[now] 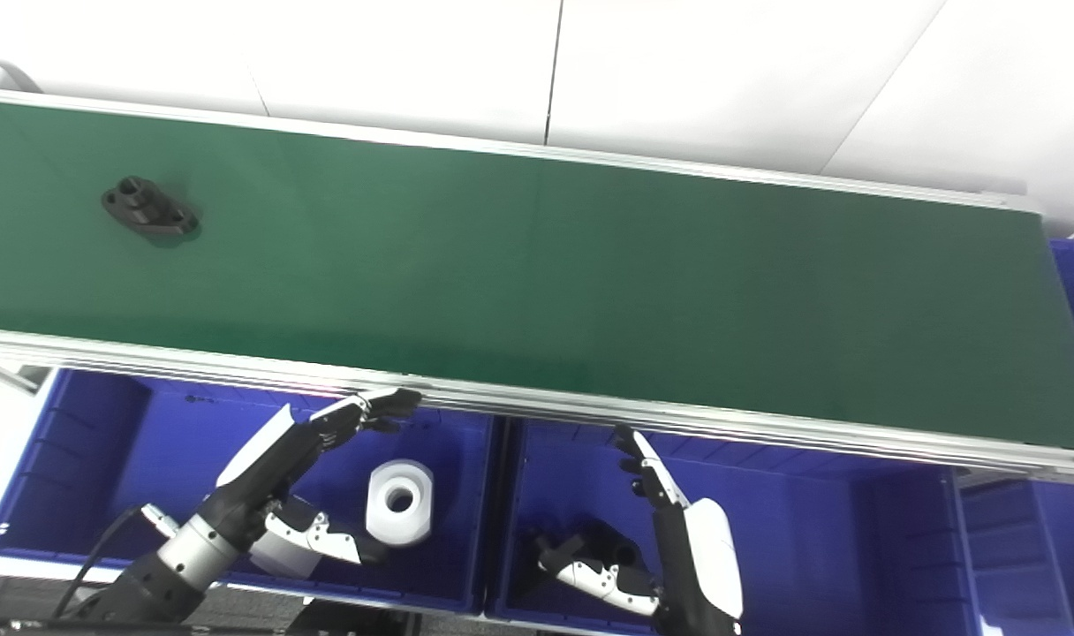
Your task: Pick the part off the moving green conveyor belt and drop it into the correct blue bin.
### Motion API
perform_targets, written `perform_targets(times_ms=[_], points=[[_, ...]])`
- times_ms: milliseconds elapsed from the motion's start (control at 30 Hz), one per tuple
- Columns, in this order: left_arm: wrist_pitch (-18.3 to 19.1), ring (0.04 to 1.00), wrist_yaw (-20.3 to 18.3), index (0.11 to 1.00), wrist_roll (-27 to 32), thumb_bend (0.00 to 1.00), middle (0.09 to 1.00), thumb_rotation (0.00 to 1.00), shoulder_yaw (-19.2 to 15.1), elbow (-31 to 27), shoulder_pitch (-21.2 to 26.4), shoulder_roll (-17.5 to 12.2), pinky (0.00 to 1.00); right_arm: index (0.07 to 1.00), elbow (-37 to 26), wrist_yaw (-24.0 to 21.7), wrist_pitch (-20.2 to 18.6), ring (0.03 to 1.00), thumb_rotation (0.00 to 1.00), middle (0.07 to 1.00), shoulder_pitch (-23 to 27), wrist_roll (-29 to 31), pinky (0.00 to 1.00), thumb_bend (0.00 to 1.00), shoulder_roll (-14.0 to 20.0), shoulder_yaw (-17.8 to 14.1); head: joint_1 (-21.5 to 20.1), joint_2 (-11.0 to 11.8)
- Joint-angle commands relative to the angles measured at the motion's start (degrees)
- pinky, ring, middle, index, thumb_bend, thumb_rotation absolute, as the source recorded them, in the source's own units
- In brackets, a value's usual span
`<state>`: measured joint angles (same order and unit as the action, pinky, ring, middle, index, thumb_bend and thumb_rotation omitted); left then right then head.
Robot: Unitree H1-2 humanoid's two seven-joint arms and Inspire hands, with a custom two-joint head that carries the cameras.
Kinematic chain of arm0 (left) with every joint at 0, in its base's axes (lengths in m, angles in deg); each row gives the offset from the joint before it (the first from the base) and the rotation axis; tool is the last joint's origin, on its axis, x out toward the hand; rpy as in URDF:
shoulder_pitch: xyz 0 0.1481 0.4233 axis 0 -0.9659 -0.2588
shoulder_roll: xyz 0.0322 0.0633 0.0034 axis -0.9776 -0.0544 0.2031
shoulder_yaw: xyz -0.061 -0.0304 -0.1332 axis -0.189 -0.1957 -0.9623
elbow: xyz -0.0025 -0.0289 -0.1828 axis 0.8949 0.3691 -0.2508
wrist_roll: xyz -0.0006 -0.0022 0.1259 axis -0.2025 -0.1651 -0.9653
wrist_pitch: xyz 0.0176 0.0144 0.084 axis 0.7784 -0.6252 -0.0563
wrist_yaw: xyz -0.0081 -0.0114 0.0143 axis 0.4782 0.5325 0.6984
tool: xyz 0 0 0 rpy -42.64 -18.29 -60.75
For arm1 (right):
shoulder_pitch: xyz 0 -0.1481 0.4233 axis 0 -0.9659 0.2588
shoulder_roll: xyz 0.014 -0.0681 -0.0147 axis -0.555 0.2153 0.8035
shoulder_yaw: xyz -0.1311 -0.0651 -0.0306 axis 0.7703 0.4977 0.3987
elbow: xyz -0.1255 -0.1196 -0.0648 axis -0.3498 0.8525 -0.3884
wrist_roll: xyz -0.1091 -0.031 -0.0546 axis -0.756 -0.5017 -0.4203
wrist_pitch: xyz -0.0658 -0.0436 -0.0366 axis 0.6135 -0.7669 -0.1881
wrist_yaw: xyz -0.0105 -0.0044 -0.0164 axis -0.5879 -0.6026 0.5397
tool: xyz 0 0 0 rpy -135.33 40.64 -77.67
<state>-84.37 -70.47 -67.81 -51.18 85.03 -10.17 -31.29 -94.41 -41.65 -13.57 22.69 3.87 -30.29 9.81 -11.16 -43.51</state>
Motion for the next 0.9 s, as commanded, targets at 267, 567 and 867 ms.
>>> perform_targets(times_ms=[267,567,867], points=[[-1.75,0.825,6.84,0.837,-1.35,0.91,0.859,0.26,5.75,1.55,2.3,-1.93,0.75,0.893,3.76,4.05,7.35,0.8,0.41,0.849,0.66,-0.6,0.73,0.88,1.09,0.12,0.69,3.24],[-1.75,0.821,10.26,0.832,-0.41,0.92,0.855,0.25,8.11,3.56,3.31,-3.32,0.75,0.893,4.88,4.98,8.39,0.796,0.38,0.844,0.93,-0.69,0.72,0.88,1.05,0.52,0.99,5.38],[-1.75,0.805,11.9,0.813,1.09,0.94,0.839,0.27,8.59,6.21,4.13,-2.77,0.72,0.89,7.74,7.95,9.11,0.783,0.36,0.837,2.46,-0.16,0.7,0.9,2.36,2.47,2.05,7.59]])
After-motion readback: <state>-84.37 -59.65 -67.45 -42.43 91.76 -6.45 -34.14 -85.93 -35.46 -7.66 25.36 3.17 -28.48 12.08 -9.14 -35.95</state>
